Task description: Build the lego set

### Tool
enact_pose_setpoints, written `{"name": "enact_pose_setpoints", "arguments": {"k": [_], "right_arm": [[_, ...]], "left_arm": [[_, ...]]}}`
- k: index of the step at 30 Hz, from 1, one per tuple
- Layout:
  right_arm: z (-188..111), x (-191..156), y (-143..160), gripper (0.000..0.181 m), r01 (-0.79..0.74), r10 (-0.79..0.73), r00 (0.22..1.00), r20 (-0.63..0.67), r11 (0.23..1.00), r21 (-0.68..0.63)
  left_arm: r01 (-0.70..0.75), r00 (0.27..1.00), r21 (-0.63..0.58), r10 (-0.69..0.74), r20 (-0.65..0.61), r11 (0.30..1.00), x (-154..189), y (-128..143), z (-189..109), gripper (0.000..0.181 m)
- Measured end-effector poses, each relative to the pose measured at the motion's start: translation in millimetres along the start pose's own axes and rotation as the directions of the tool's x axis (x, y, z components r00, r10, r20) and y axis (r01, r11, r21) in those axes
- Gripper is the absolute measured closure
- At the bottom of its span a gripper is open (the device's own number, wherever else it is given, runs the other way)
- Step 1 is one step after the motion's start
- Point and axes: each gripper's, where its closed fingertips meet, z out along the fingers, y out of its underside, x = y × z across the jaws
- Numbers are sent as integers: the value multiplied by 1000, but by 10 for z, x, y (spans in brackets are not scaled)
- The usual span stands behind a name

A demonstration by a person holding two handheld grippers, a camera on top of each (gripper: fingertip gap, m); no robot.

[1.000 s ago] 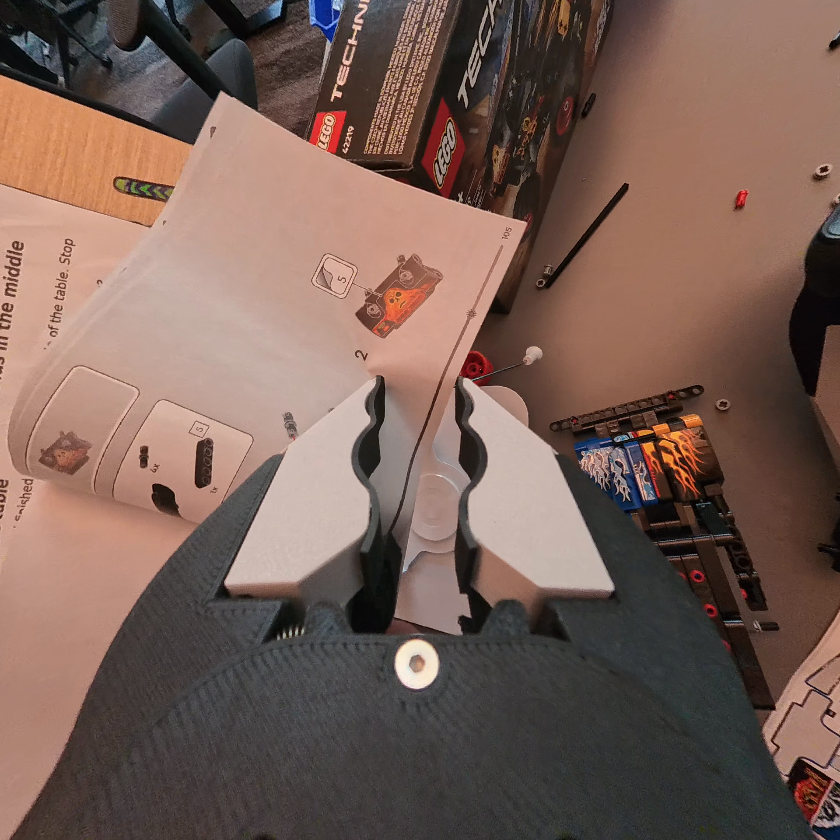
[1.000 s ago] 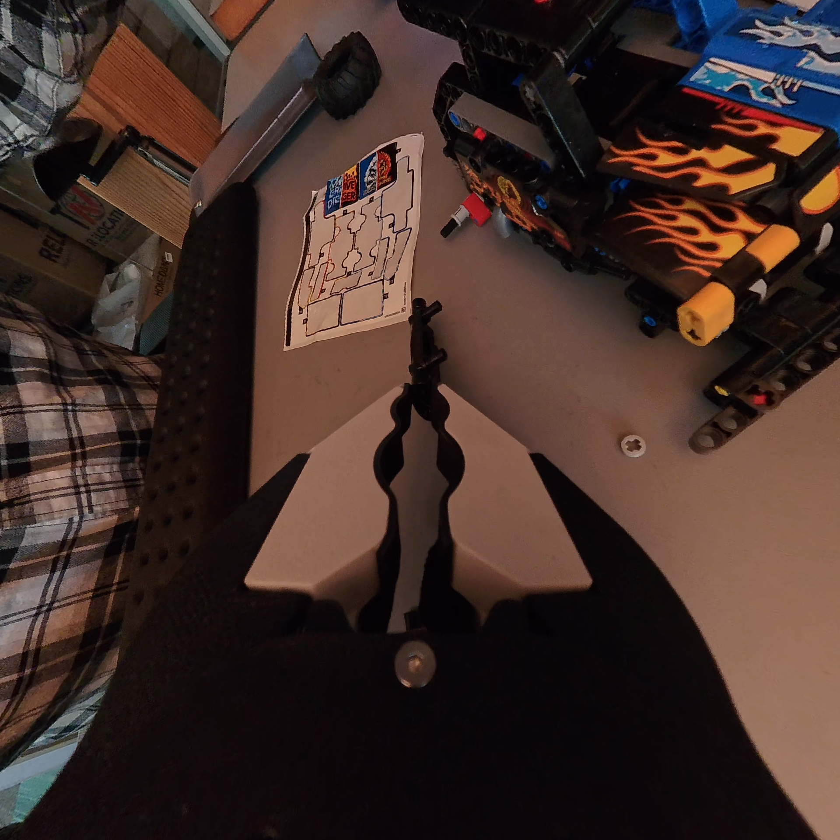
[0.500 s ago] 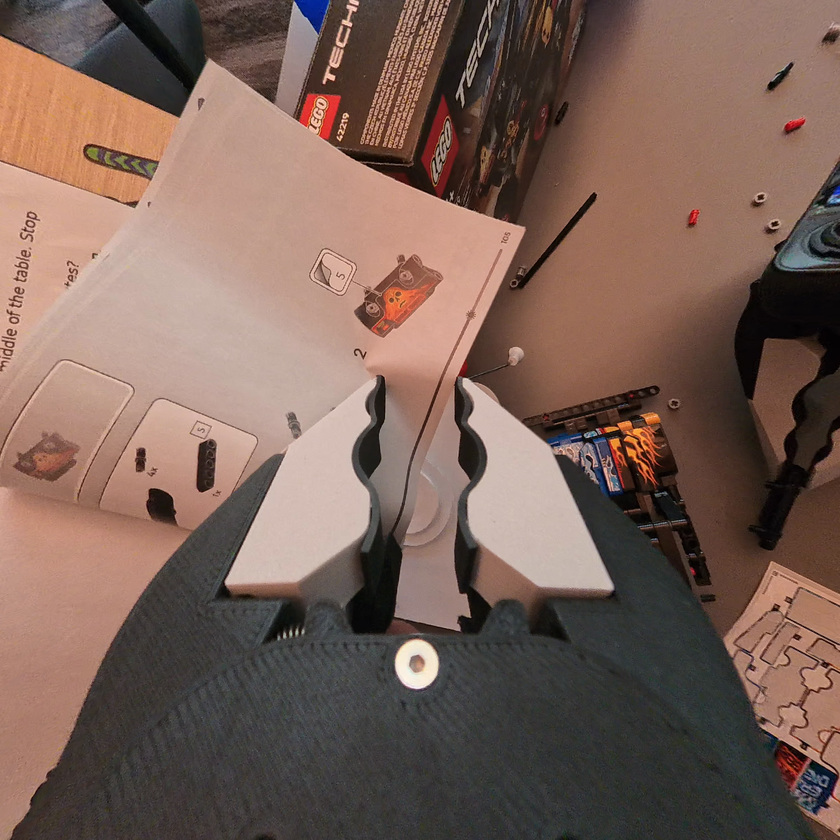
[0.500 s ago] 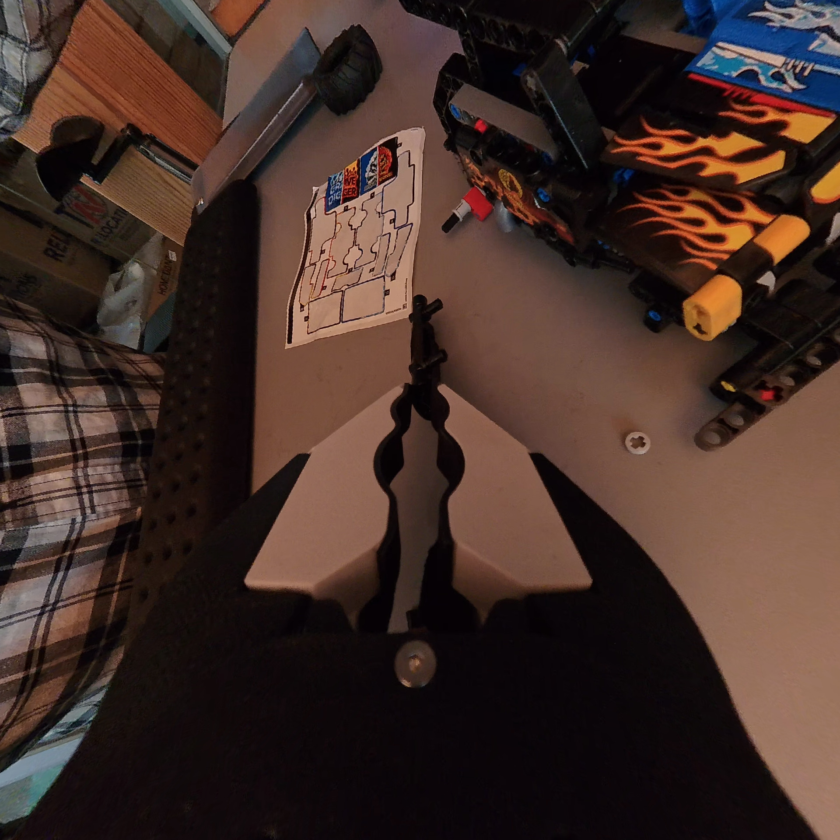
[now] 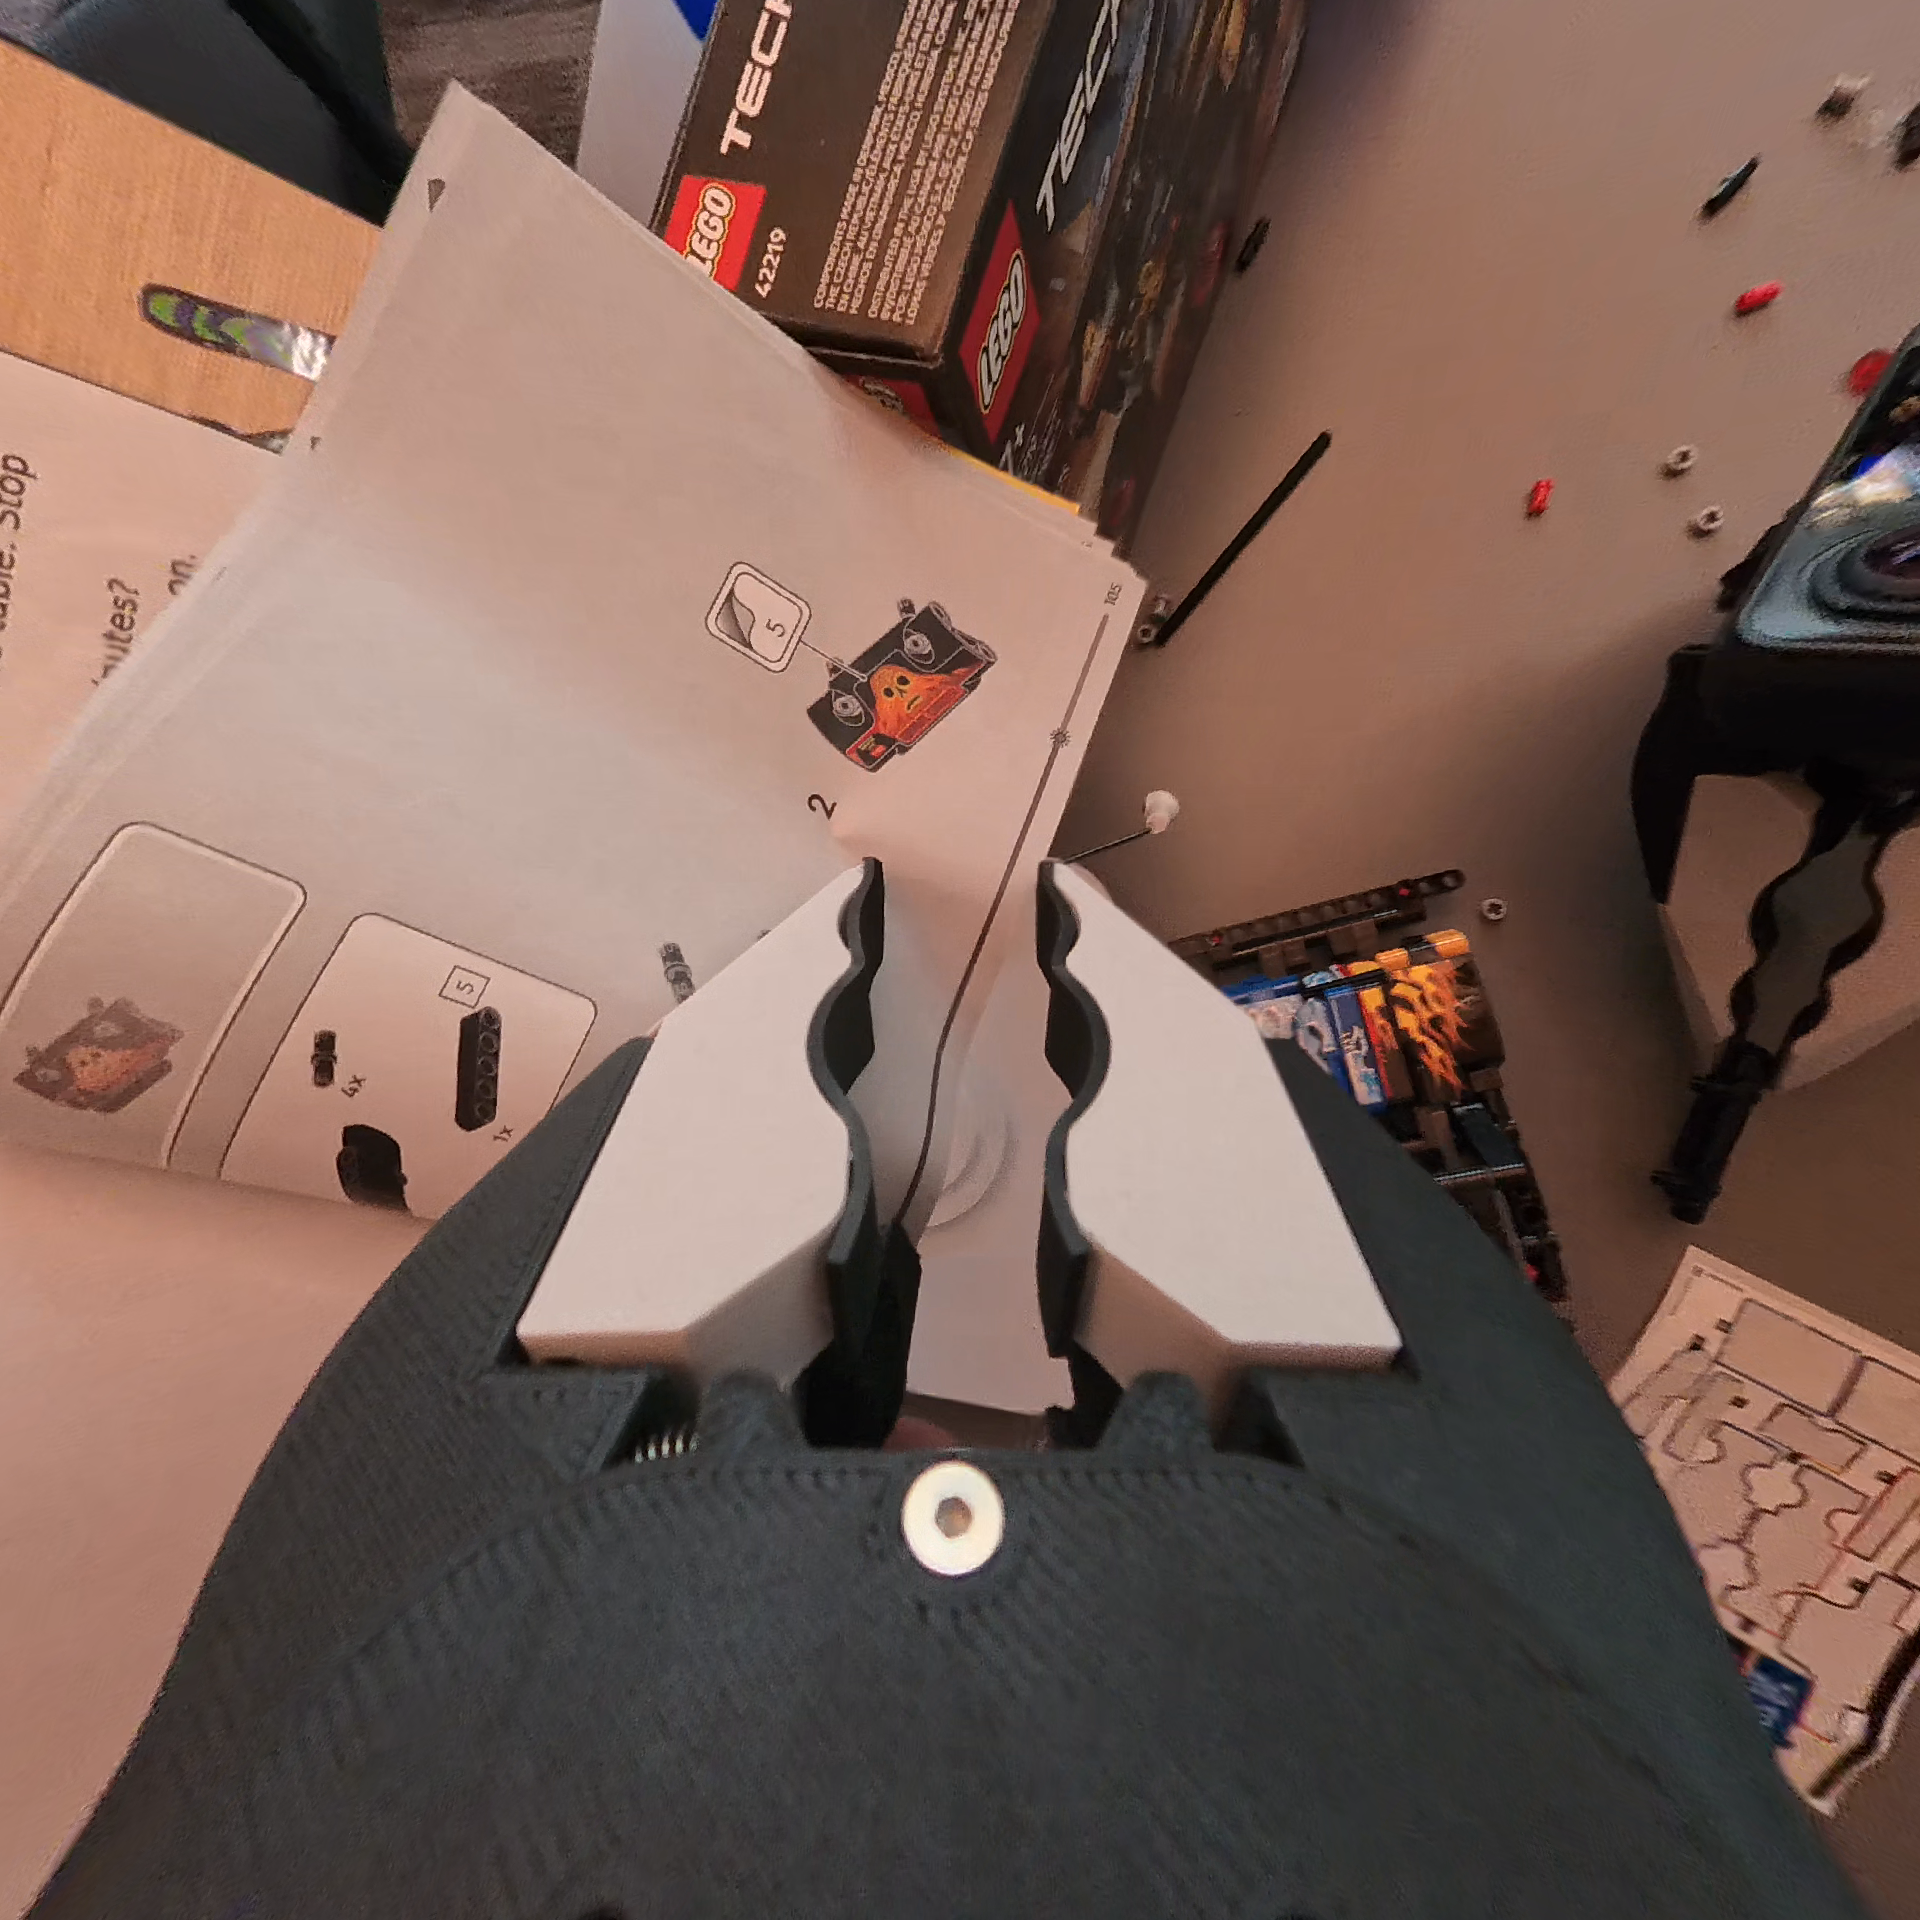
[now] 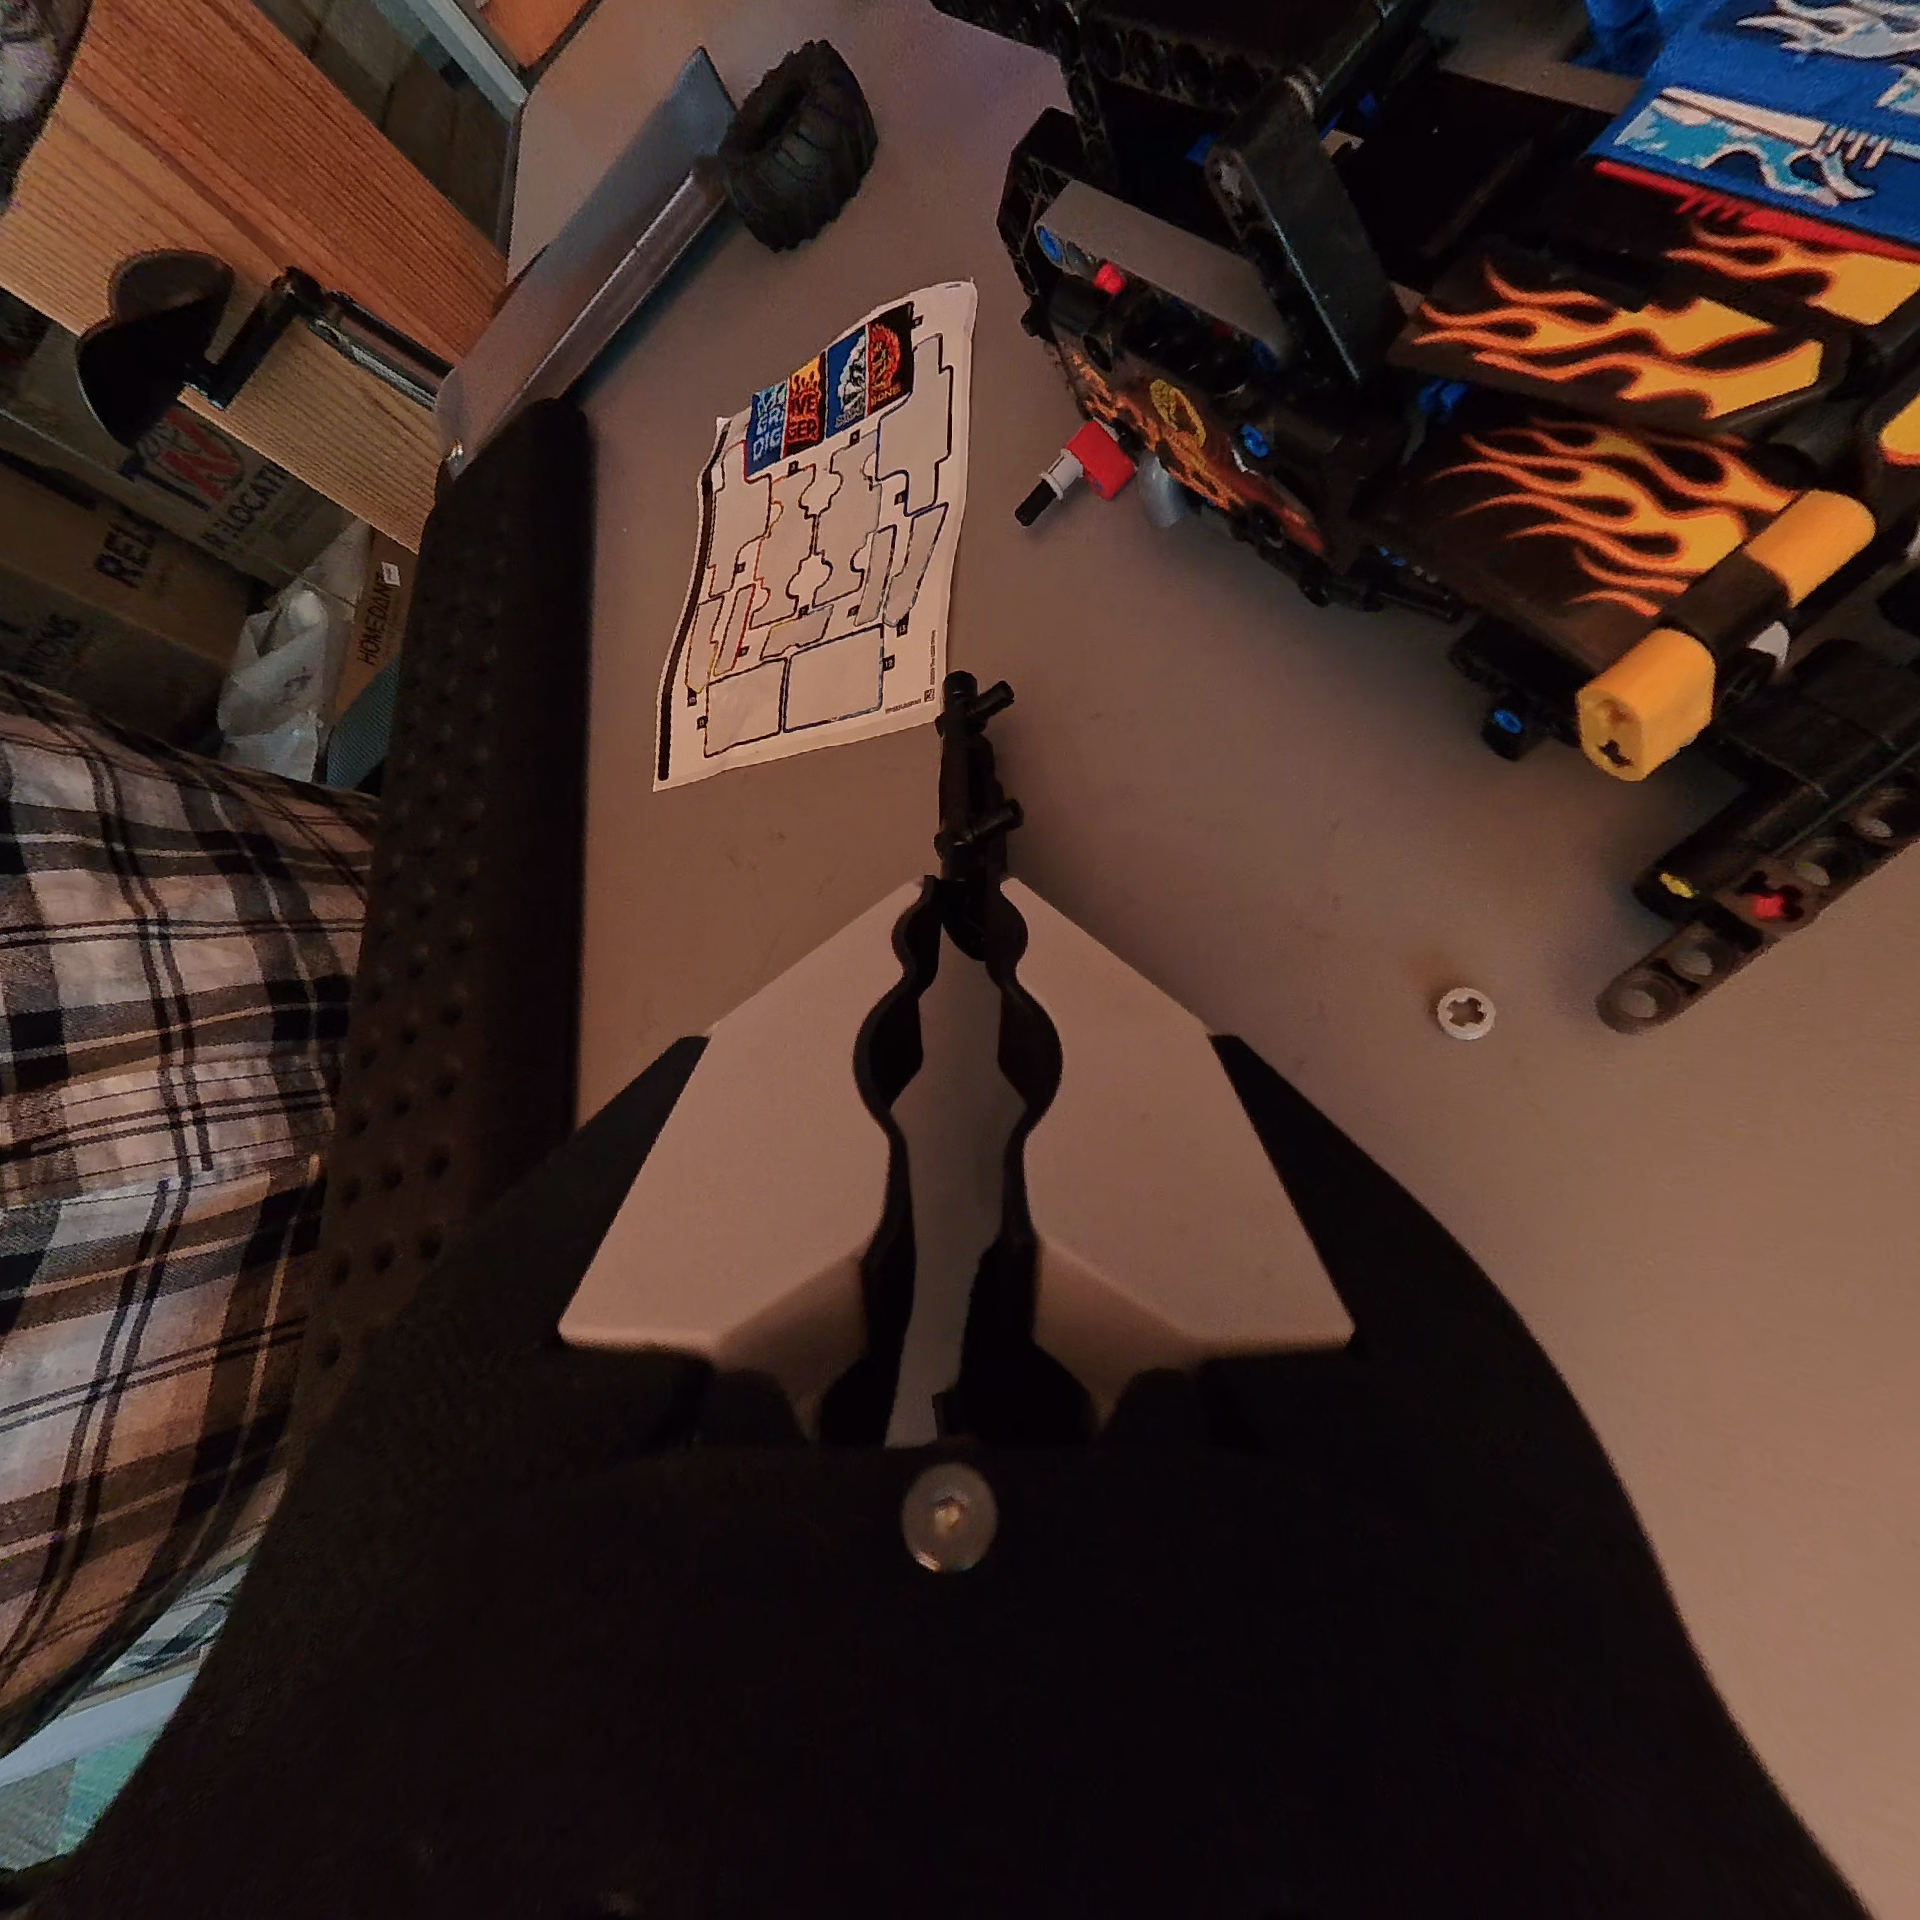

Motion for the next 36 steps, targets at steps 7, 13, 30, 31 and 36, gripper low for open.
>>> {"name": "enact_pose_setpoints", "arguments": {"k": [7, 13, 30, 31, 36], "right_arm": [[8, 22, 76, 162, -80, 81, 997, 17, 996, -36], [-103, 98, 55, 112, -51, 48, 996, -77, 998, -36], [-1613, 725, -1478, 131, 563, -318, 557, -767, 823, 68], [-1657, 812, -1515, 133, 567, -327, 525, -786, 823, 36], [-1741, 1012, -1577, 155, 562, -309, 522, -795, 826, 48]], "left_arm": [[-93, 991, -50, 98, 88, 994, 37, 20, 23, 145], [-144, 972, -25, 146, 184, 989, -5, 23, 37, 151], [-89, 985, 158, 63, 163, 983, -9, 25, 1, 158], [-81, 987, 165, 55, 151, 983, -7, 24, -2, 159], [-69, 991, 185, 45, 128, 980, -11, 25, -5, 160]]}}
